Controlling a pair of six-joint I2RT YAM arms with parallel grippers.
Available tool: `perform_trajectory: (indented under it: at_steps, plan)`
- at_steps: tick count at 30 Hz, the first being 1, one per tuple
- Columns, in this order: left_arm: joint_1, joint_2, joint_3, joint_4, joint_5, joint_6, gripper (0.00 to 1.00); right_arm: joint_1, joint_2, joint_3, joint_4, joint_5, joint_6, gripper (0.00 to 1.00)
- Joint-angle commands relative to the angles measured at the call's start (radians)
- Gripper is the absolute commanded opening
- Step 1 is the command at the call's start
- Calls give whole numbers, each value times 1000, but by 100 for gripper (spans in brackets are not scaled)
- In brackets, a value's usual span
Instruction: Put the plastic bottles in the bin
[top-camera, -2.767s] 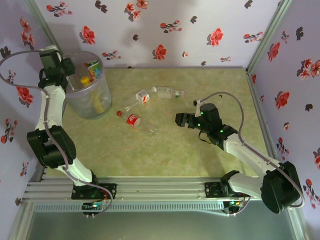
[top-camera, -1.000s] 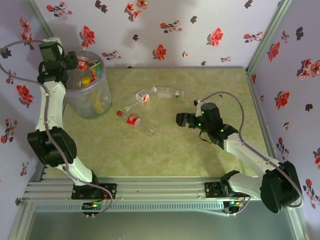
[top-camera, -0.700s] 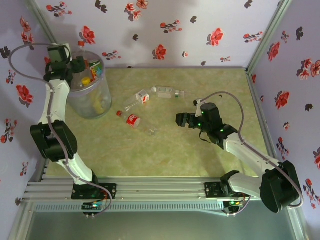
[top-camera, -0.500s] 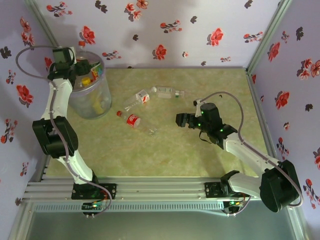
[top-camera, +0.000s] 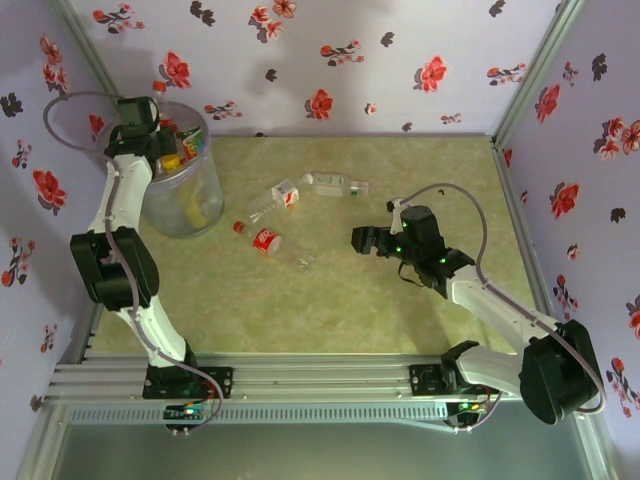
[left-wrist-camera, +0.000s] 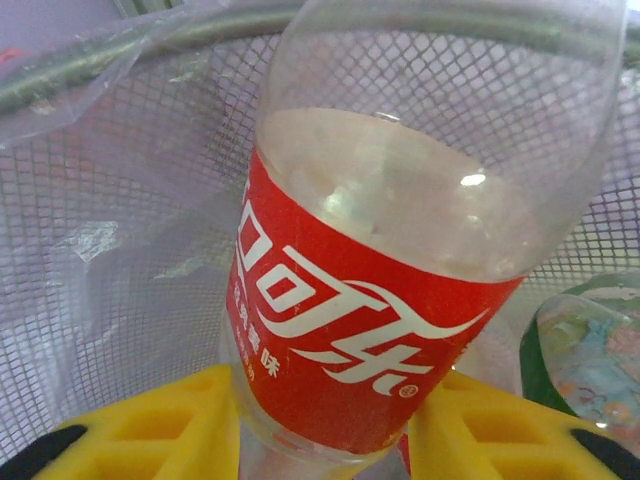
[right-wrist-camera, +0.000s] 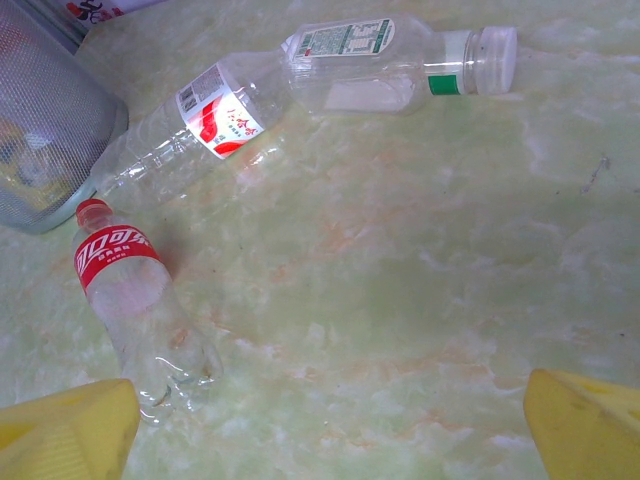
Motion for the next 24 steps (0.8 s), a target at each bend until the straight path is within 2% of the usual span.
perform_trajectory:
  at_steps: [1,7,12,15,21,24]
  plan:
    - [-9,-48,-30,5,4,13,32,-8,7,11,2,-8,-13,99]
    - [-15,-85,26,-38,5,1,31,-9,4,10,-1,-6,-13,99]
    - [-20,-116,71,-82,20,-6,49,-9,8,13,-1,-8,-13,99]
    - [-20,-105,118,-121,43,-6,53,-9,9,16,-2,-10,-15,99]
    - [-21,-44,217,-189,51,3,85,-9,6,14,-9,-9,-15,99]
    - [-20,-15,247,-191,52,-3,88,-8,5,16,-18,-6,-18,99]
